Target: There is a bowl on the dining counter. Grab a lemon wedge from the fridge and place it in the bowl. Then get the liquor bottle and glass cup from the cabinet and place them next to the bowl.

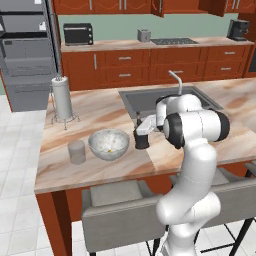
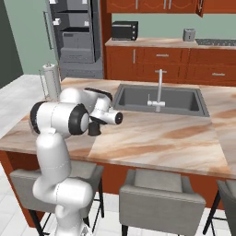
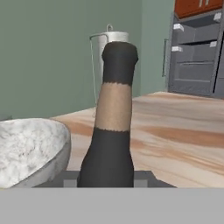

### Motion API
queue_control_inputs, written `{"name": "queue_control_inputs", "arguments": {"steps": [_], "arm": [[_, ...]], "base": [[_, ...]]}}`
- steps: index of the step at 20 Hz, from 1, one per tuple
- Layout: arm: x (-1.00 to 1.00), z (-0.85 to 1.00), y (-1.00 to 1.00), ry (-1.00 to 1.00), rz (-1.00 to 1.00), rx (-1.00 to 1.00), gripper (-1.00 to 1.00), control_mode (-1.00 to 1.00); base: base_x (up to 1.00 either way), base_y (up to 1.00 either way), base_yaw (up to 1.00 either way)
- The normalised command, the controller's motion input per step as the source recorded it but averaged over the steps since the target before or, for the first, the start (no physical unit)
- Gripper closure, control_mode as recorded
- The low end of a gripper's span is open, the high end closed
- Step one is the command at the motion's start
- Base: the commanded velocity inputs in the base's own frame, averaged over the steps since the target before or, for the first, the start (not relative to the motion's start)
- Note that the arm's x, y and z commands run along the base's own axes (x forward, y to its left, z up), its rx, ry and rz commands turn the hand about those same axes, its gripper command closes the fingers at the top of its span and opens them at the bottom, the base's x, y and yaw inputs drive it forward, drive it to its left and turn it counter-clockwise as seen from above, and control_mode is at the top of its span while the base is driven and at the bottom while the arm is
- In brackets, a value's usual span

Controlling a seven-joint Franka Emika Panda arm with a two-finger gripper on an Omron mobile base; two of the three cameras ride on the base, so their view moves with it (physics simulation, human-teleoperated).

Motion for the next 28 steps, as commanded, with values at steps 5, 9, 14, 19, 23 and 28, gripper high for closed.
{"name": "queue_control_inputs", "arguments": {"steps": [5, 9, 14, 19, 23, 28], "arm": [[0.09, -0.26, 0.03, 0.01, 0.05, 0.01, 1.00, -1.00], [-0.24, -0.15, 0.00, 0.00, 0.04, 0.01, 1.00, -1.00], [-0.61, -0.13, 0.00, -0.04, 0.01, 0.00, 1.00, -1.00], [-0.52, -0.14, 0.00, -0.03, 0.00, 0.00, -1.00, -1.00], [-0.13, -0.12, 0.00, 0.00, 0.00, 0.00, -1.00, -1.00], [0.00, 0.00, 0.00, 0.00, 0.00, 0.00, -1.00, -1.00]], "base": [[0.00, 0.00, 0.00], [0.00, 0.00, 0.00], [0.00, 0.00, 0.00], [0.00, 0.00, 0.00], [0.00, 0.00, 0.00], [0.00, 0.00, 0.00]]}}
